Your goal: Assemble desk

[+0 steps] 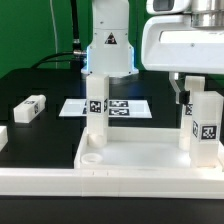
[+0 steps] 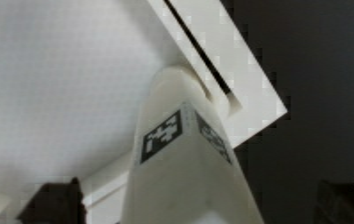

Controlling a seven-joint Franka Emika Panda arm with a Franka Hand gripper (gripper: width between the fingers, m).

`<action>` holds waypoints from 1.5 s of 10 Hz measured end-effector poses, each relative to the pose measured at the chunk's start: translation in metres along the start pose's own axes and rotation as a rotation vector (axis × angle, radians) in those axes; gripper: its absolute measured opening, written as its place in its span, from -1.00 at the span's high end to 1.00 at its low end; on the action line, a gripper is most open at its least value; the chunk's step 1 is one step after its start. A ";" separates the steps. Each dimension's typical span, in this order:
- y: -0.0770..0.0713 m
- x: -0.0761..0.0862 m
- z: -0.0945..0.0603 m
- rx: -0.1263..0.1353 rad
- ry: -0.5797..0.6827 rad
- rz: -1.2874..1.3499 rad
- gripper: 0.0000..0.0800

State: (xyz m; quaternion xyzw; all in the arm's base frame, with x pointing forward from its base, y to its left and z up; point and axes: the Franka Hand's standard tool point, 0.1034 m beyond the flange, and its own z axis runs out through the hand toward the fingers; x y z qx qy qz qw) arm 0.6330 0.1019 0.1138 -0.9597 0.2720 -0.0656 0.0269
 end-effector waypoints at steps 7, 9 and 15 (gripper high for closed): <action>0.000 0.002 -0.001 -0.027 0.014 -0.454 -0.62; 0.002 0.003 -0.001 -0.037 0.016 -0.547 -0.62; 0.002 0.002 0.000 -0.035 0.016 -0.434 0.28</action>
Offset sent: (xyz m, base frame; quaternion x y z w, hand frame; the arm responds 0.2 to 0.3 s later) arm 0.0025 0.0052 0.0014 0.0046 0.0057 -0.1440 0.9896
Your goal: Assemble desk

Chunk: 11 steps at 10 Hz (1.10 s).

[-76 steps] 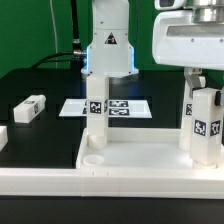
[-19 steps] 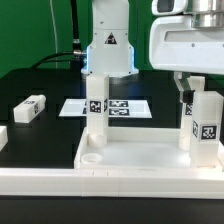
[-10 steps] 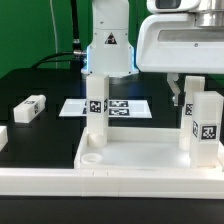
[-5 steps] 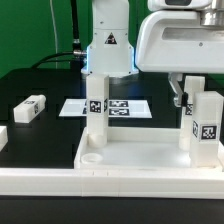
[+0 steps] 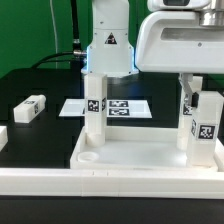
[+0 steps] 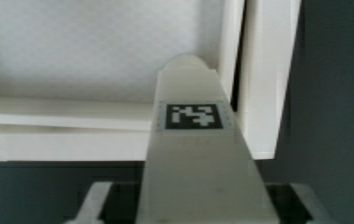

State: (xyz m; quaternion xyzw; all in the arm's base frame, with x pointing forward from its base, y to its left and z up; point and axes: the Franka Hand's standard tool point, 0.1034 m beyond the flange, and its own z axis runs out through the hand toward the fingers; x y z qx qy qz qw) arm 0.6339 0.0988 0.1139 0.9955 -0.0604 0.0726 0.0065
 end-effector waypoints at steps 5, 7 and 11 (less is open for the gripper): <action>0.004 0.000 0.001 0.025 -0.009 0.396 0.28; 0.002 0.000 0.001 0.027 -0.006 0.570 0.28; -0.002 -0.002 0.001 0.027 -0.013 0.958 0.27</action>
Offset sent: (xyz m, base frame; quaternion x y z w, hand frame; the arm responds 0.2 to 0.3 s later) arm 0.0000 0.0000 0.0000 0.0000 0.0000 0.1938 0.9810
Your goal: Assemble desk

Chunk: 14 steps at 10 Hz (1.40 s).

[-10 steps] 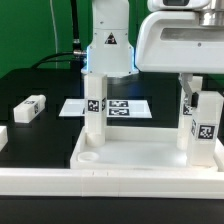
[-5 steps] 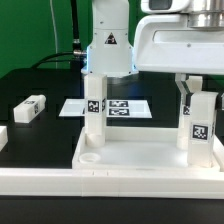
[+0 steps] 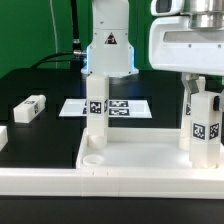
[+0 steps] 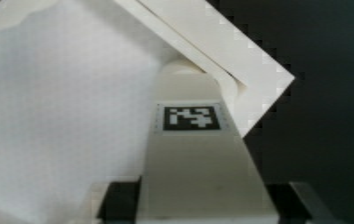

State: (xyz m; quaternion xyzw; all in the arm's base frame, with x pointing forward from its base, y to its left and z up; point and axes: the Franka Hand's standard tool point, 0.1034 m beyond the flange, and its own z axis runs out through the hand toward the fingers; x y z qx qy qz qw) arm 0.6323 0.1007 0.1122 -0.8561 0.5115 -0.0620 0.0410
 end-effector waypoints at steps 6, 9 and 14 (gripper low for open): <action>-0.002 -0.006 0.000 -0.003 -0.023 0.488 0.27; -0.001 -0.005 0.001 -0.004 -0.022 0.413 0.01; -0.002 -0.010 0.002 -0.009 -0.010 -0.066 -0.62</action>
Offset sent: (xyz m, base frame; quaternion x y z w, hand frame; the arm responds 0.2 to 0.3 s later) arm 0.0023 0.0058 -0.0135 -0.0358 -0.0205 0.2386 0.9702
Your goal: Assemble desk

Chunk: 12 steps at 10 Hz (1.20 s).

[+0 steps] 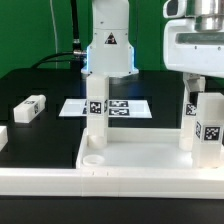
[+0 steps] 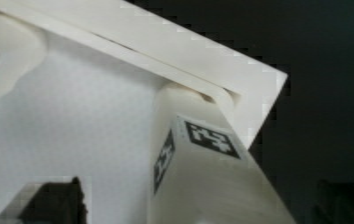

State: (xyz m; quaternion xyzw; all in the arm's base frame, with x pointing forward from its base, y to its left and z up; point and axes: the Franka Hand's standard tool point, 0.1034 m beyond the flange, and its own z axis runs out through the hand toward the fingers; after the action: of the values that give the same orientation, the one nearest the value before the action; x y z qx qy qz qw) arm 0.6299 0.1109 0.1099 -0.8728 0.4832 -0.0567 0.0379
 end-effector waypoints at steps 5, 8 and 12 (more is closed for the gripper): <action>-0.002 0.002 -0.002 0.001 0.006 -0.370 -0.62; -0.001 0.004 -0.002 -0.006 0.013 -0.604 -0.62; -0.001 0.004 -0.002 -0.033 0.031 -0.868 -0.62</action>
Offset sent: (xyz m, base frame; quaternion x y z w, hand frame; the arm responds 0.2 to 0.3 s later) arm 0.0000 0.0000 0.0000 0.0000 0.0000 -0.1938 0.9810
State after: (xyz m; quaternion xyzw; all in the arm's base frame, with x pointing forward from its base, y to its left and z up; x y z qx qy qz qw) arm 0.6329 0.1081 0.1124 -0.9947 0.0727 -0.0725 -0.0107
